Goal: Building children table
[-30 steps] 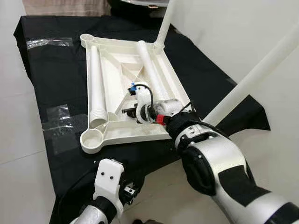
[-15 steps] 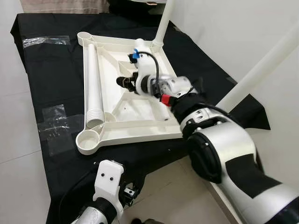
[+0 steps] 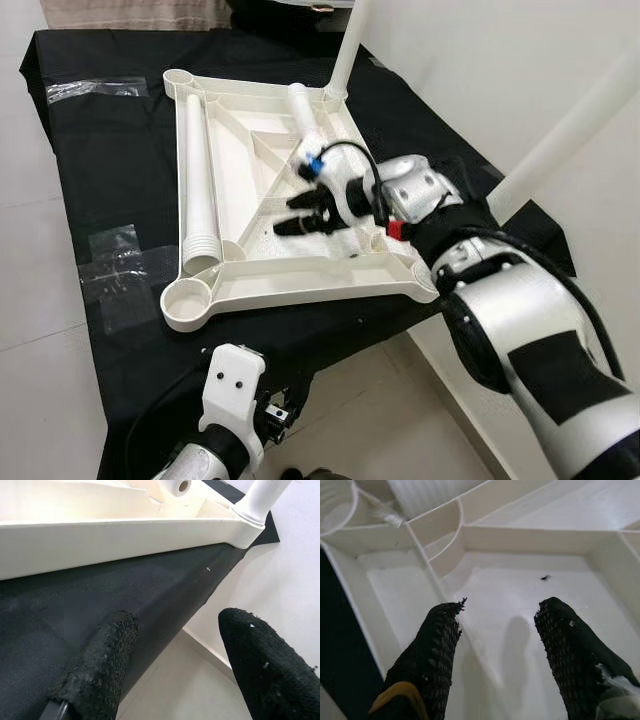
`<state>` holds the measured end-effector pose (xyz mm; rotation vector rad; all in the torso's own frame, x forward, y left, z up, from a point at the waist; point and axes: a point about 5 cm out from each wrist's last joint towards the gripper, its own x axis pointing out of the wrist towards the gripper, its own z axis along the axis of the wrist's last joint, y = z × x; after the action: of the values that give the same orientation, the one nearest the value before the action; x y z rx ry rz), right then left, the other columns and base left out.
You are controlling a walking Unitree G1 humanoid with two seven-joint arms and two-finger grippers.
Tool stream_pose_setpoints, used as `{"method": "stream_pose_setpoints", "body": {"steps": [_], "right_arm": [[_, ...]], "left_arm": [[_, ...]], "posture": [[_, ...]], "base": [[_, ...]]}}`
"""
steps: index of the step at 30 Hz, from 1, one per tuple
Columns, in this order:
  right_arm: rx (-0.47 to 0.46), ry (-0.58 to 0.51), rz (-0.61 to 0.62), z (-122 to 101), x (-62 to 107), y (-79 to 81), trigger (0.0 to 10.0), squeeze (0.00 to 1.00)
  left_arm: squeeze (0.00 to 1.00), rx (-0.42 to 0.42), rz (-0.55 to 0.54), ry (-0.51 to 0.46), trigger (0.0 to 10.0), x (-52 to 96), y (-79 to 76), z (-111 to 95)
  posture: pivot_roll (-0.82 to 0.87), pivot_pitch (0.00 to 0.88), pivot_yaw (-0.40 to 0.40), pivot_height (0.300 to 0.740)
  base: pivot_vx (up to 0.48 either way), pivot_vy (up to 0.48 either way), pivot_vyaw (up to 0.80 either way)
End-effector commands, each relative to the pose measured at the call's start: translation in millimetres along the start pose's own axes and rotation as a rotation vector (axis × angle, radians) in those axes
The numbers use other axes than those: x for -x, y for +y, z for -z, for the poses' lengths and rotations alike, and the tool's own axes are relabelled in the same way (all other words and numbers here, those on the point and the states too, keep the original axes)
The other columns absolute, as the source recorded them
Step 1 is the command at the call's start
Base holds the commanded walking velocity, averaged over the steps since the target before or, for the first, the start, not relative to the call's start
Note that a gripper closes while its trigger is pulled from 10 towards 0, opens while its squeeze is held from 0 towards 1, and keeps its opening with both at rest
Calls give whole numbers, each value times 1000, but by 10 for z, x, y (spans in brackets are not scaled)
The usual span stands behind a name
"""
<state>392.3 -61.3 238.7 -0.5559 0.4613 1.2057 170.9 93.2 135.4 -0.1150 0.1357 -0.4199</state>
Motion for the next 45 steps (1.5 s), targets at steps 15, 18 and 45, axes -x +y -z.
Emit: {"method": "stream_pose_setpoints", "body": {"steps": [15,18,45], "right_arm": [[238,162,-166,32,-177,186,10000,0],[258,182,-161,41,-208,200,10000,0],[461,332,-123,249,-280,210,0,0]], "left_arm": [[0,12,11,23,10000,8,-30,32],[0,13,10,23,10000,6,-29,32],[0,17,6,19,10000,-6,-26,23]], "posture": [[29,168,-252,740],[29,168,-252,740],[23,180,-256,740]], "base": [[0,0,0],[0,0,0],[0,0,0]]}}
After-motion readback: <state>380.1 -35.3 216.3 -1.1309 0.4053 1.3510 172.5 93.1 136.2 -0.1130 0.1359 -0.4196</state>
